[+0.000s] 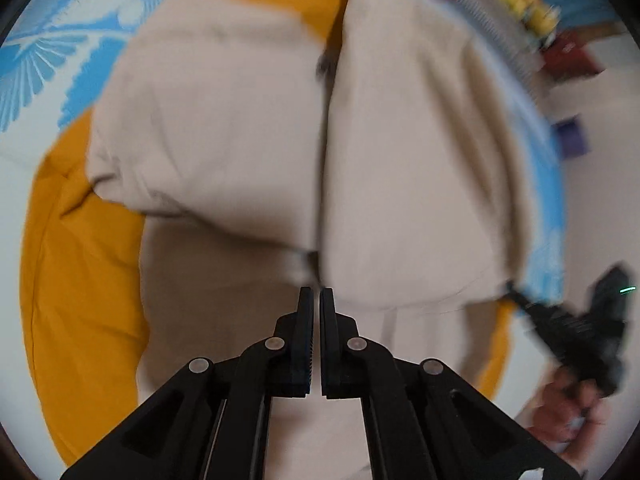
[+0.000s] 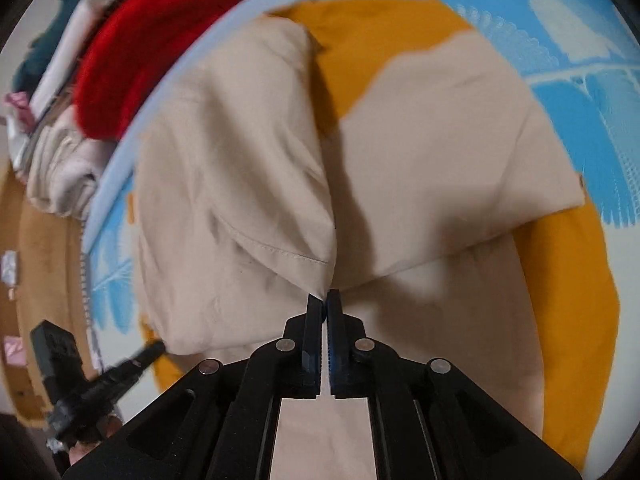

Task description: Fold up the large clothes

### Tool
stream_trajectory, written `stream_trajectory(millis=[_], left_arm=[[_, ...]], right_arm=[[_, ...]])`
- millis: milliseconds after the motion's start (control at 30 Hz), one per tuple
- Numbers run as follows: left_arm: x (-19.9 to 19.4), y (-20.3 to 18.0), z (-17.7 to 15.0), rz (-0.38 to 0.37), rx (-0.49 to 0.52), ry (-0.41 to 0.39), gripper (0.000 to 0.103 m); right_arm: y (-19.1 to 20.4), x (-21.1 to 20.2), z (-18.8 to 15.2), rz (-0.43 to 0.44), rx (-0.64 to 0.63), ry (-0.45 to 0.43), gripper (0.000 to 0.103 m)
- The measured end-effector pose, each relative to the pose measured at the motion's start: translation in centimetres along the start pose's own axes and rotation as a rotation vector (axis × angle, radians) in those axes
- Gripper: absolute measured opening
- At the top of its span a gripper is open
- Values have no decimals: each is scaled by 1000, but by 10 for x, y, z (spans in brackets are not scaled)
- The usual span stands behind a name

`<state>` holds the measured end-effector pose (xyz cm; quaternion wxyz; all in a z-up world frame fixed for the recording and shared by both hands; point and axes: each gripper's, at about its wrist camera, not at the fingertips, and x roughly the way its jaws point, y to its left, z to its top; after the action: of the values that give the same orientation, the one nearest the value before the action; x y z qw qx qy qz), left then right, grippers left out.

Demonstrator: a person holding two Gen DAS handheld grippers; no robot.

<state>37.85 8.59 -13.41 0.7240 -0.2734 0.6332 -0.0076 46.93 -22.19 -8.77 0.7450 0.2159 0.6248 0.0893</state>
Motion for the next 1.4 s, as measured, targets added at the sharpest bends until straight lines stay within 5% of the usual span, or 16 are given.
stream_trajectory(millis=[67, 100, 133, 200, 233, 367, 400, 433, 667, 833, 900, 1000, 1067, 1167, 1267, 1400], left_arm=[[-15, 4, 6, 7, -32, -64, 2], [-27, 2, 9, -7, -26, -111, 5], [-38, 0, 10, -20, -12, -159, 15], [-57, -7, 11, -44, 28, -248, 39], [-58, -11, 12, -61, 48, -261, 47], [-31, -16, 17, -110, 70, -207, 40], [-21, -13, 20, -104, 64, -197, 33], [-11, -9, 21, -92, 61, -181, 12], [2, -13, 13, 95, 151, -168, 9], [-26, -10, 18, 163, 130, -204, 15], [-41, -25, 23, 215, 170, -285, 13], [-59, -53, 11, 280, 317, -409, 12], [-50, -68, 8, 237, 400, -395, 14], [-8, -62, 11, 196, 395, -266, 19], [19, -38, 15, 209, 317, -144, 18], [-19, -53, 8, 224, 385, -236, 16]], right_arm=[[2, -5, 5, 8, -10, -57, 9], [7, -11, 9, 7, -44, -98, 19], [11, -15, 13, 1, -74, -129, 41], [20, -19, 19, -28, -147, -205, 68], [22, -18, 23, -28, -161, -221, 68], [19, -3, 41, -11, -160, -221, 58], [15, 5, 44, -6, -141, -210, 38], [8, 10, 44, -5, -124, -199, 20], [-51, 46, 38, 65, 206, -94, 19], [-23, 7, 40, -28, 97, -204, 31], [-4, -12, 37, -80, 32, -285, 33], [19, -35, 23, -126, -70, -420, 37], [35, -31, 19, -91, -152, -436, 38], [50, 6, 16, 29, -261, -281, 38], [48, 56, 9, -92, -321, -110, 38], [36, 48, 11, -105, -269, -101, 37]])
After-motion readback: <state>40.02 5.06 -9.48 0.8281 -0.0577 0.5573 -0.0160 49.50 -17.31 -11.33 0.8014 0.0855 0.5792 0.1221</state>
